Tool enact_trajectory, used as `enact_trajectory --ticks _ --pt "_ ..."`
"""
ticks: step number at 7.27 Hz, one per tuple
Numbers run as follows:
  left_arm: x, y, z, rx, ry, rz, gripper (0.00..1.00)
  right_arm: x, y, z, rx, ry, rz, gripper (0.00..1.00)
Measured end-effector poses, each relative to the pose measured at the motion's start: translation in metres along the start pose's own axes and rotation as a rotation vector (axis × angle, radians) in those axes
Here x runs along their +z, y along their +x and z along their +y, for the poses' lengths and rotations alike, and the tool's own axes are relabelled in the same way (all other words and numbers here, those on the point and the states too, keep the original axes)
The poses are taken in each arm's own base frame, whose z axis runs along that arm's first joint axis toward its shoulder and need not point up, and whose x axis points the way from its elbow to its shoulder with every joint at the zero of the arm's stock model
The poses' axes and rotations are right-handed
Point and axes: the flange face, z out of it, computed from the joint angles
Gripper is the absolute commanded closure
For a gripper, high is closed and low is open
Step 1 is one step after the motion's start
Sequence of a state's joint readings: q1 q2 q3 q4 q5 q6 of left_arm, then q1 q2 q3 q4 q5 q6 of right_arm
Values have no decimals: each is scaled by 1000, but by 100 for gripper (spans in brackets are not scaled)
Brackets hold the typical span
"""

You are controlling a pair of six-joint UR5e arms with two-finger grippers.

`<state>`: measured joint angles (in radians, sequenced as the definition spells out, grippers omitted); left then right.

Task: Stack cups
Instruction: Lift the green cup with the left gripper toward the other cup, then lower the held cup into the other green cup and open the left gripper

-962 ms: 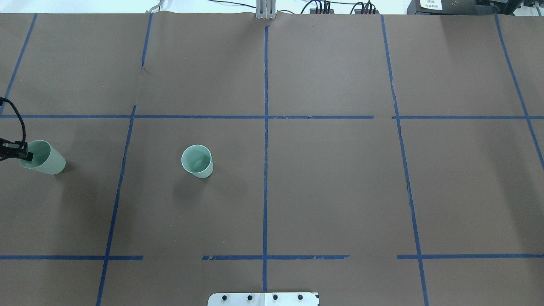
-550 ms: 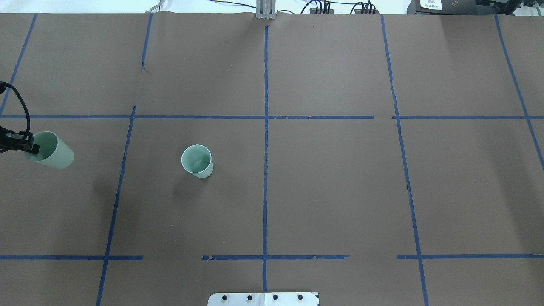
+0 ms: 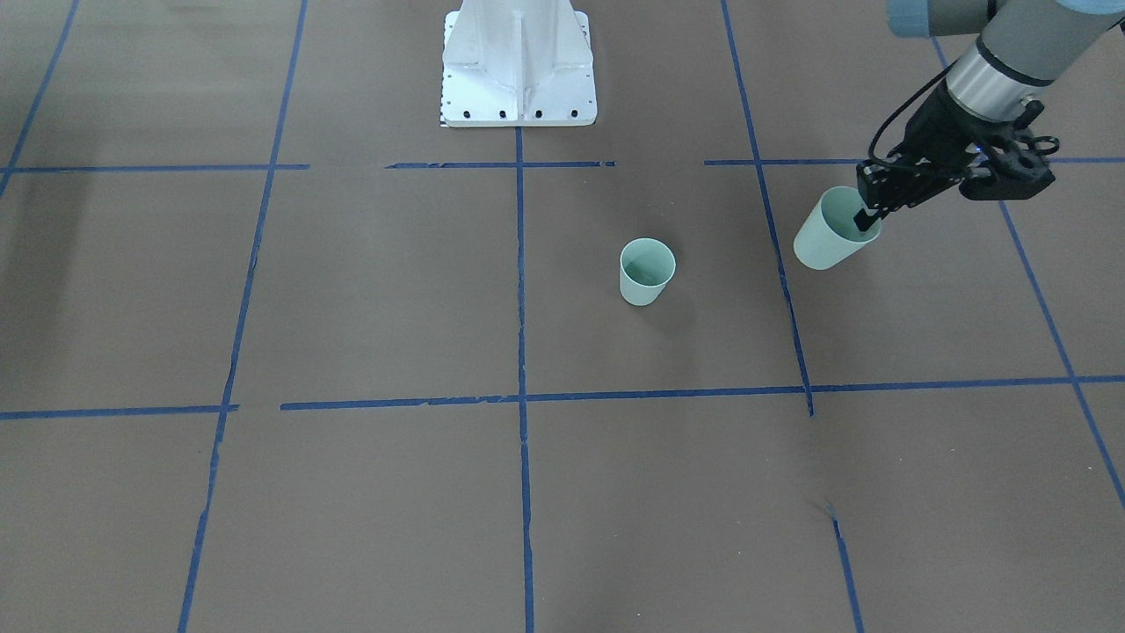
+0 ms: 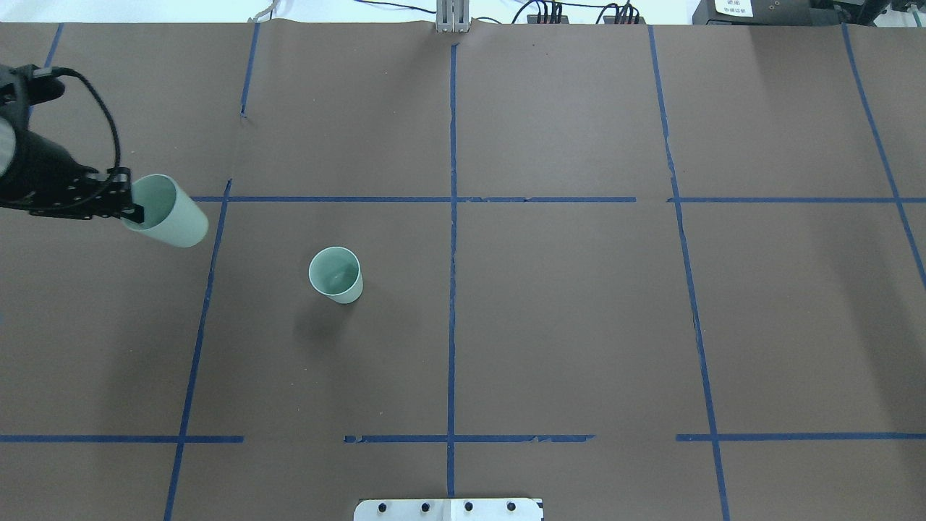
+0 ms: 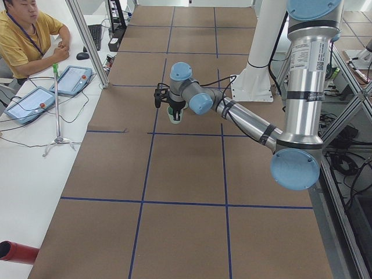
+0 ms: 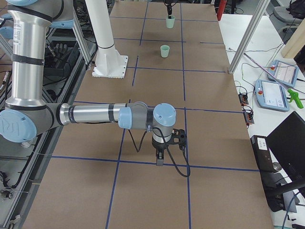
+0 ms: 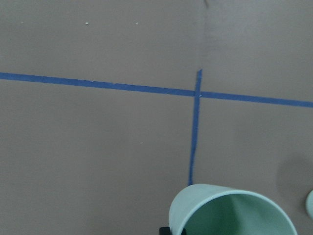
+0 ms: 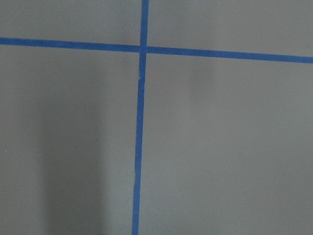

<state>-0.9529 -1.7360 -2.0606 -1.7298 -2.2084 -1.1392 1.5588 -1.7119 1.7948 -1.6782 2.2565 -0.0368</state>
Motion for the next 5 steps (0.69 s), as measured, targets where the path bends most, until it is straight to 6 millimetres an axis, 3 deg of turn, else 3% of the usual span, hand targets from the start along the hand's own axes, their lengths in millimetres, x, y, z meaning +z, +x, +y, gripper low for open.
enact_trajectory --ticks 2,3,5 --pt "20 79 16 -86 -47 1 100 0 0 0 1 1 0 0" --pt "40 103 25 -120 -55 -18 100 0 0 0 1 0 0 0" --pt "71 125 39 -162 -59 -52 100 0 0 0 0 0 0 0"
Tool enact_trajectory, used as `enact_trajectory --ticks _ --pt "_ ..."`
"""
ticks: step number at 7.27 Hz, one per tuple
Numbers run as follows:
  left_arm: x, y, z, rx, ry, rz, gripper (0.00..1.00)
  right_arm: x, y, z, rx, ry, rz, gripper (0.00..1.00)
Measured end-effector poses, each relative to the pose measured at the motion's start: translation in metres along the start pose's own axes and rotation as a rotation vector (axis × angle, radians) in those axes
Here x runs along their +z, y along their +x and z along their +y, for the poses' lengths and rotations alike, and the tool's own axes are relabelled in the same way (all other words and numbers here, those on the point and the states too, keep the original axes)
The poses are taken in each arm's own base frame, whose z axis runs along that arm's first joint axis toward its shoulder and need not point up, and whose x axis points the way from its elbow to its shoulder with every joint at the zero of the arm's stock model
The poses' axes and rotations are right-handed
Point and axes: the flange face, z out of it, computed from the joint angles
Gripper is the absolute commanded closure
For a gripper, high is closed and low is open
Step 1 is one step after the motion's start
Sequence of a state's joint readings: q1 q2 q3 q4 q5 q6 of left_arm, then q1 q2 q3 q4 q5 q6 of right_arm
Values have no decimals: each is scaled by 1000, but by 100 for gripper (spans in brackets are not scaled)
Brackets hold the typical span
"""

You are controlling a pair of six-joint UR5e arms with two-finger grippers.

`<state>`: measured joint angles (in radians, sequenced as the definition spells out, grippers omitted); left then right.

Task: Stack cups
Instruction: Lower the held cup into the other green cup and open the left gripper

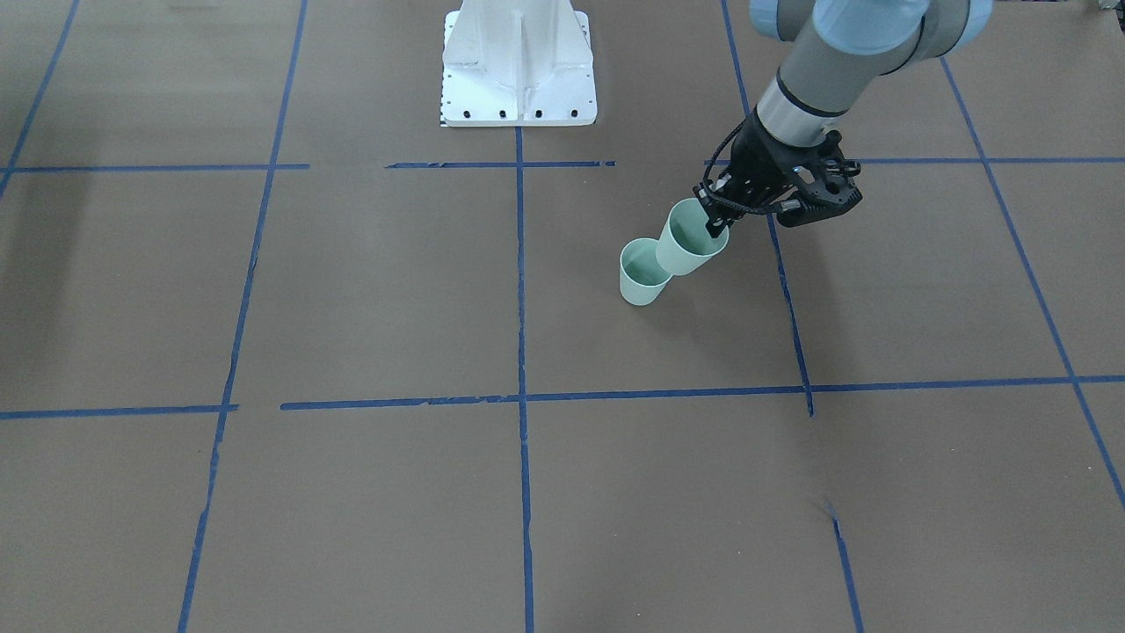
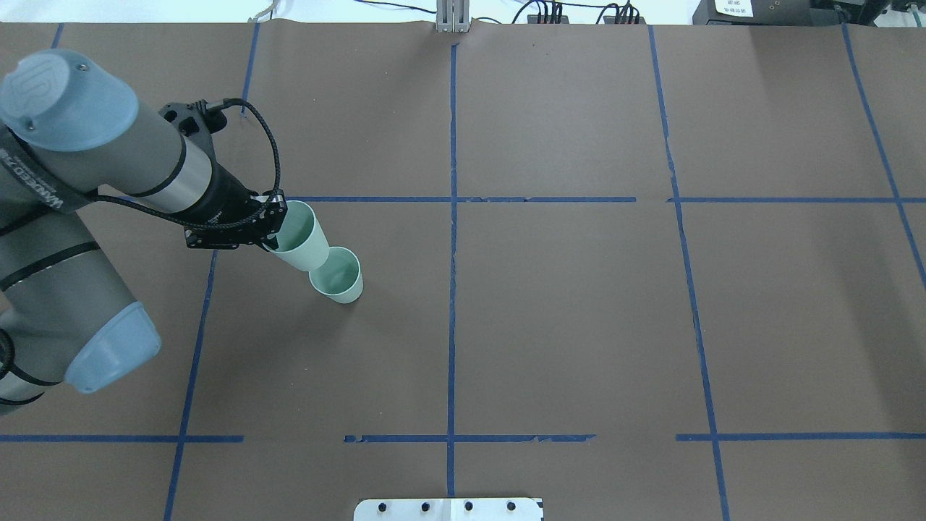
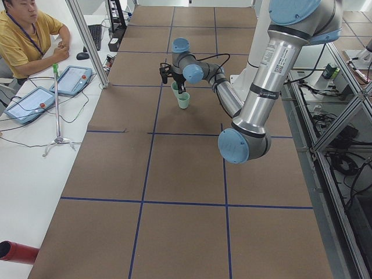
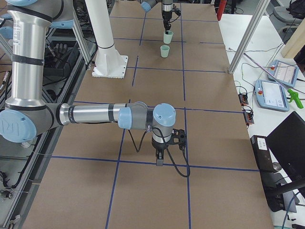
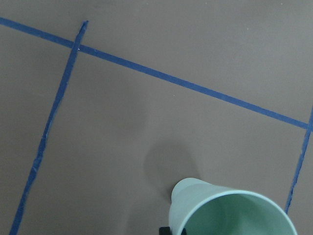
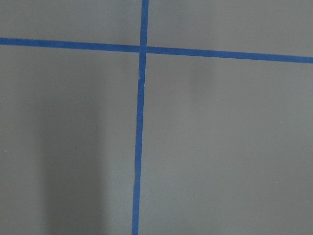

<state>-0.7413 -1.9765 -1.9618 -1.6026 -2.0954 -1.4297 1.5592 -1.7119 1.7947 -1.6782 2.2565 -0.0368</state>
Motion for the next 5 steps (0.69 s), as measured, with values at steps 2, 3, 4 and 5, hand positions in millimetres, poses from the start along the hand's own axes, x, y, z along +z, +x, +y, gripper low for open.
enact_trajectory --ticks 2,3,4,5 --pt "10 11 1 -21 5 -9 100 0 0 0 0 0 0 0" --pt "14 14 2 -25 6 -13 100 0 0 0 0 0 0 0" --pt "19 16 4 -26 7 -19 100 0 0 0 0 0 0 0" --pt "22 17 5 -25 8 -23 100 0 0 0 0 0 0 0"
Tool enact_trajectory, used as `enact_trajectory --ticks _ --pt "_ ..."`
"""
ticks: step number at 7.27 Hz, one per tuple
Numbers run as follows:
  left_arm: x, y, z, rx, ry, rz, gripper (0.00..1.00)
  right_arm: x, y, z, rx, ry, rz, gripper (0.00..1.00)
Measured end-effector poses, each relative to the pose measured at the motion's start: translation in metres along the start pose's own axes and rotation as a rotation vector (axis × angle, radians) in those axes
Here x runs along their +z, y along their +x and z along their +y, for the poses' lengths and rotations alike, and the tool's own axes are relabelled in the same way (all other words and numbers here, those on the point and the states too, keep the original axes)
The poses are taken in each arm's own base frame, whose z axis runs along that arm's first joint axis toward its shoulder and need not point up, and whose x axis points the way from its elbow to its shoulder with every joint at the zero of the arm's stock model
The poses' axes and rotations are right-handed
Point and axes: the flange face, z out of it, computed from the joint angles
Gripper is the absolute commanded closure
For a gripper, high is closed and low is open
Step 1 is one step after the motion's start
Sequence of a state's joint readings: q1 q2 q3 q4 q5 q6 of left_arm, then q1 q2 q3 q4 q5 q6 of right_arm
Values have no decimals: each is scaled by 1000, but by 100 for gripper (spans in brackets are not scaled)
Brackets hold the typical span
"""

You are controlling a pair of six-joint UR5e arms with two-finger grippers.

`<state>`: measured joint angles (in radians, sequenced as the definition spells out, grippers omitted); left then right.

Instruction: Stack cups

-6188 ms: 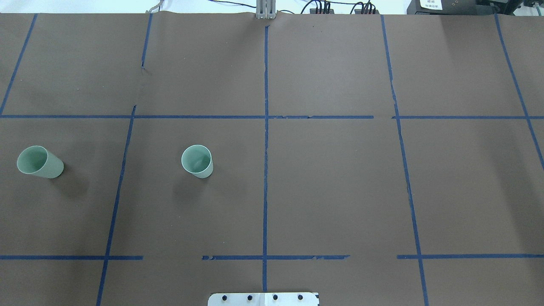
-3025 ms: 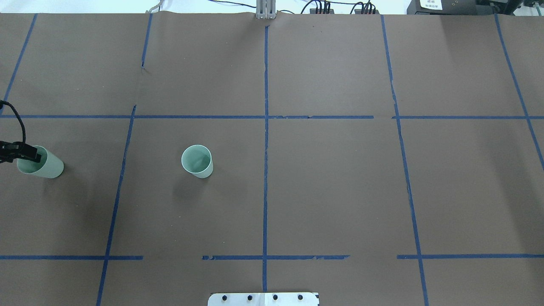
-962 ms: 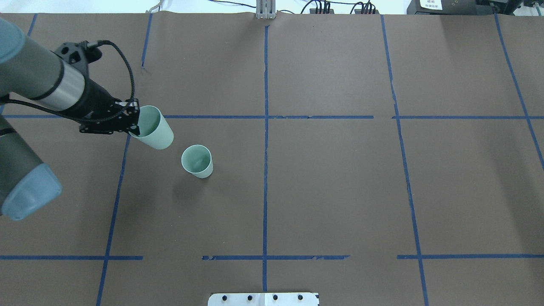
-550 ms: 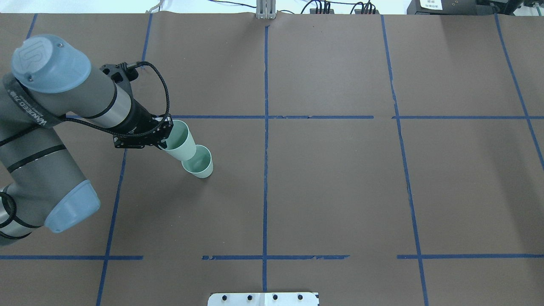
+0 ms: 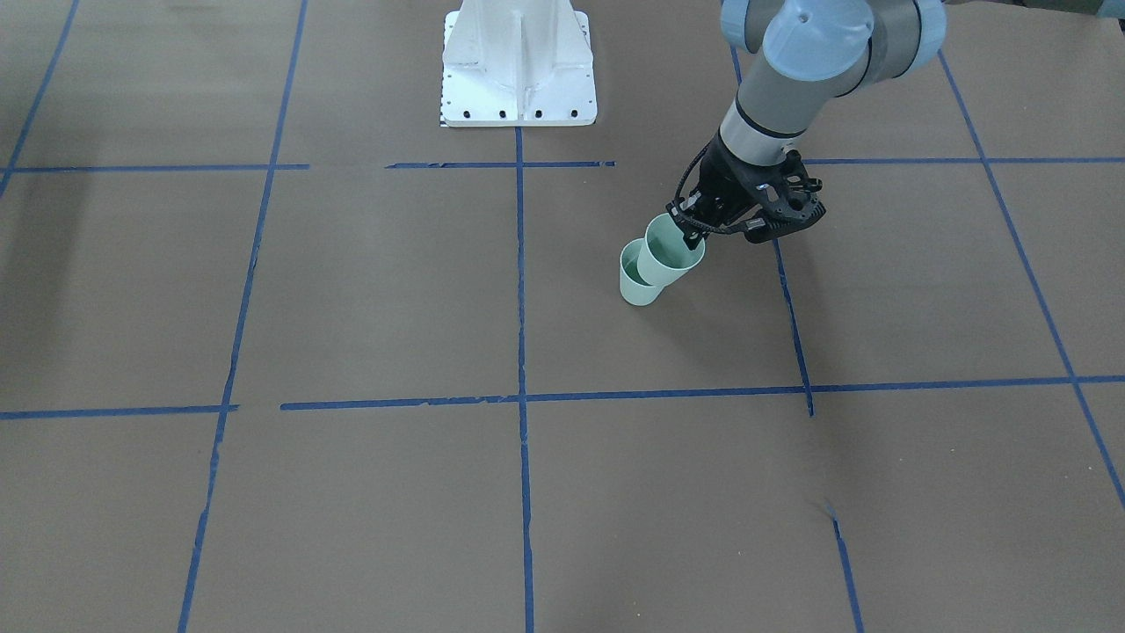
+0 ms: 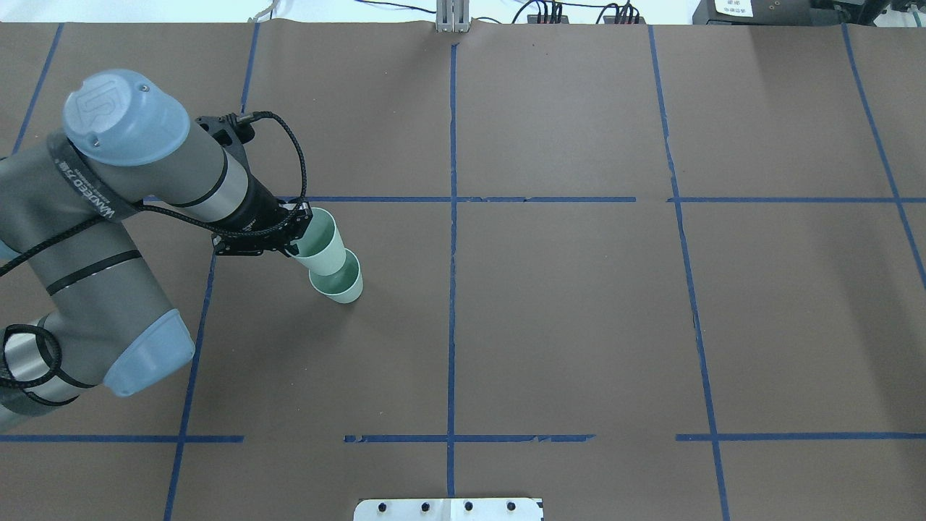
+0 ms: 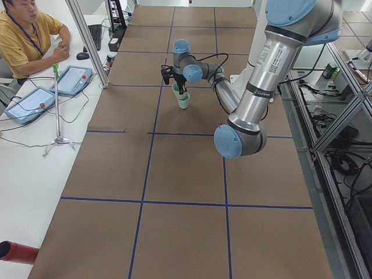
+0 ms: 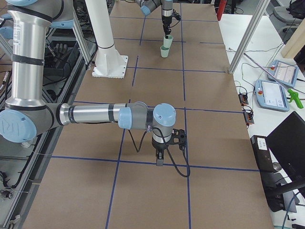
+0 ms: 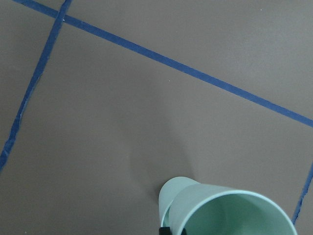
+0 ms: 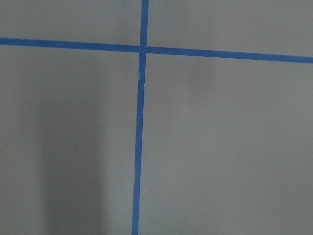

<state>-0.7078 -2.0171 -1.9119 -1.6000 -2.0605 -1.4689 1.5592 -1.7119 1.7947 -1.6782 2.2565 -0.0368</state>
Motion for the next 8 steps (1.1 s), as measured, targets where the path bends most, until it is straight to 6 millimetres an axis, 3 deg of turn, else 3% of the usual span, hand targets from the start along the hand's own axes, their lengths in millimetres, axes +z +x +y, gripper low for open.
enact_trajectory --ticks 4,5,6,8 --pt "6 3 9 11 -12 -4 100 0 0 0 0 0 0 0" --pt "8 3 11 14 -16 -6 13 0 0 0 0 0 0 0" --pt "9 4 13 15 -17 -6 0 0 0 0 0 0 0 0" --pt "6 4 12 -6 4 -1 0 0 0 0 0 0 0 0"
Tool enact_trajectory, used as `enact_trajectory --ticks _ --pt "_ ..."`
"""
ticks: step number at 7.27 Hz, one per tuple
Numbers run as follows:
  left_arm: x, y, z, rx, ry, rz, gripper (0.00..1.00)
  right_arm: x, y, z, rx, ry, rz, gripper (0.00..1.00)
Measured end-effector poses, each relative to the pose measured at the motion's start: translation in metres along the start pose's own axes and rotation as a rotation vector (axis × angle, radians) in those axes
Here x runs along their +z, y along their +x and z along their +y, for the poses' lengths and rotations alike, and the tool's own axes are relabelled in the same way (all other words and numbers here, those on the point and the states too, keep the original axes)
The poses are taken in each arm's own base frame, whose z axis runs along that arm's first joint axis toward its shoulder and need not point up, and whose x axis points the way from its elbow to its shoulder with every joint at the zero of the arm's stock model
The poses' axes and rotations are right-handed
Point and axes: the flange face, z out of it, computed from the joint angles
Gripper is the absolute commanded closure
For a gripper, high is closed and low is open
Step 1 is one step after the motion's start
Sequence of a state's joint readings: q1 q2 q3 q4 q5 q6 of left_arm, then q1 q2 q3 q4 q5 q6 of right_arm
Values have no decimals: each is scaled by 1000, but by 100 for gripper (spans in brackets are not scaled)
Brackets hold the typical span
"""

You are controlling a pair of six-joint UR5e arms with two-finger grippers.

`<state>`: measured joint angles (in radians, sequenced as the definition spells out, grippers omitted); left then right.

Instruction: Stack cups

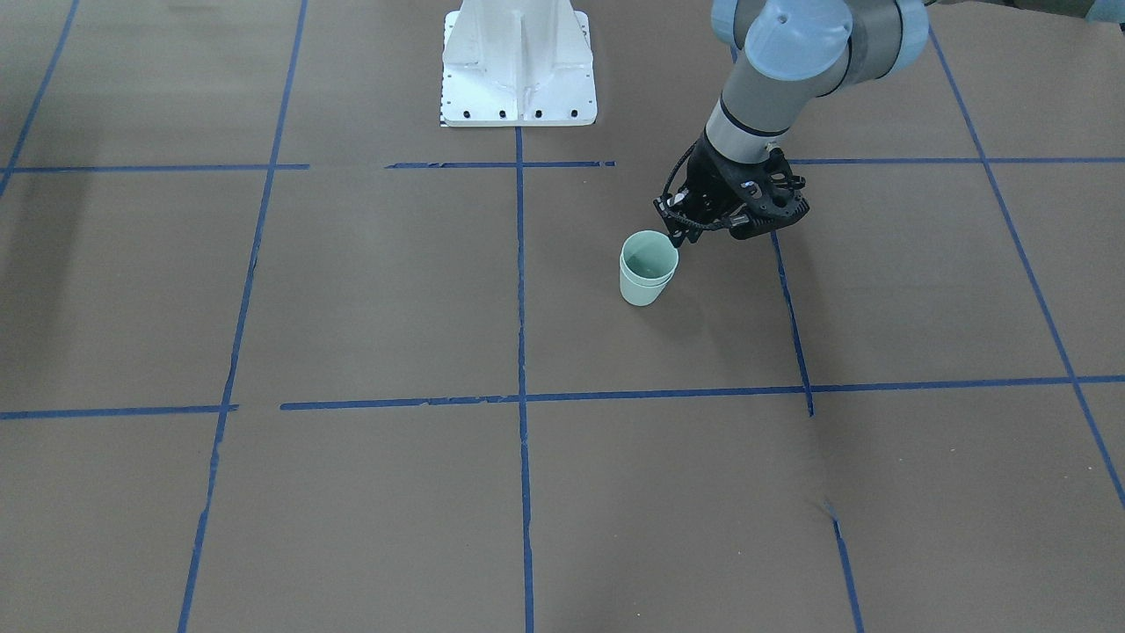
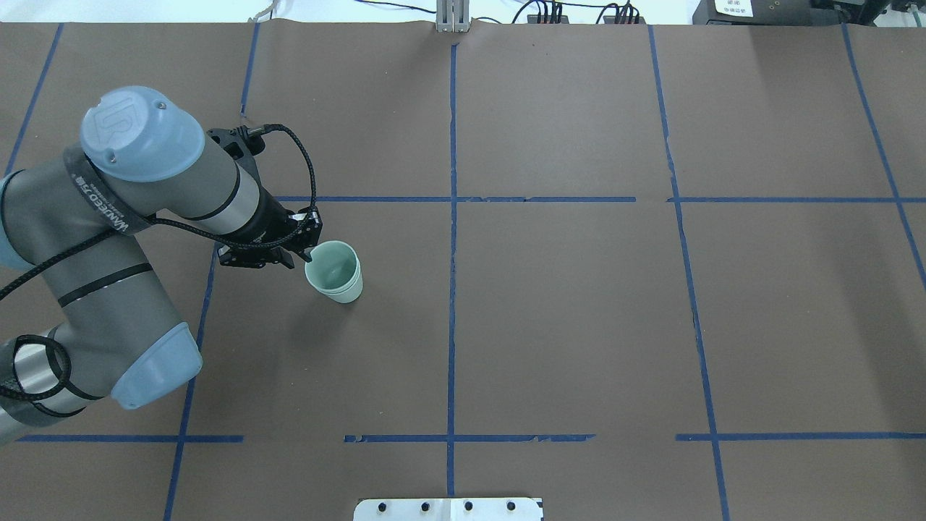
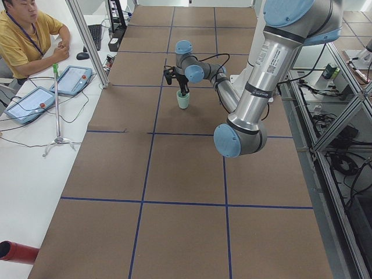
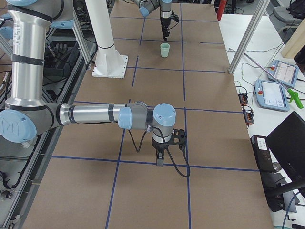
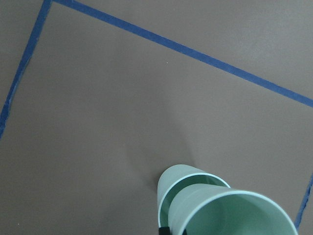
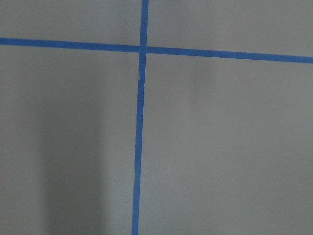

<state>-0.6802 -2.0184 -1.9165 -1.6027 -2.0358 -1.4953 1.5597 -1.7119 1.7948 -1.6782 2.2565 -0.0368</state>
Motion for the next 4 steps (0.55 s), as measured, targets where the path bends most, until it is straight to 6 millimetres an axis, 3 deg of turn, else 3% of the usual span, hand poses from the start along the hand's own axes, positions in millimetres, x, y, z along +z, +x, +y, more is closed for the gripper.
enact_trajectory --ticks 2,3,4 --pt "-6 -3 -1 10 11 11 0 0 0 0 0 0 0 0" --pt "-11 -11 -1 60 11 14 0 0 0 0 0 0 0 0" --pt "-16 -32 -4 139 14 5 0 0 0 0 0 0 0 0"
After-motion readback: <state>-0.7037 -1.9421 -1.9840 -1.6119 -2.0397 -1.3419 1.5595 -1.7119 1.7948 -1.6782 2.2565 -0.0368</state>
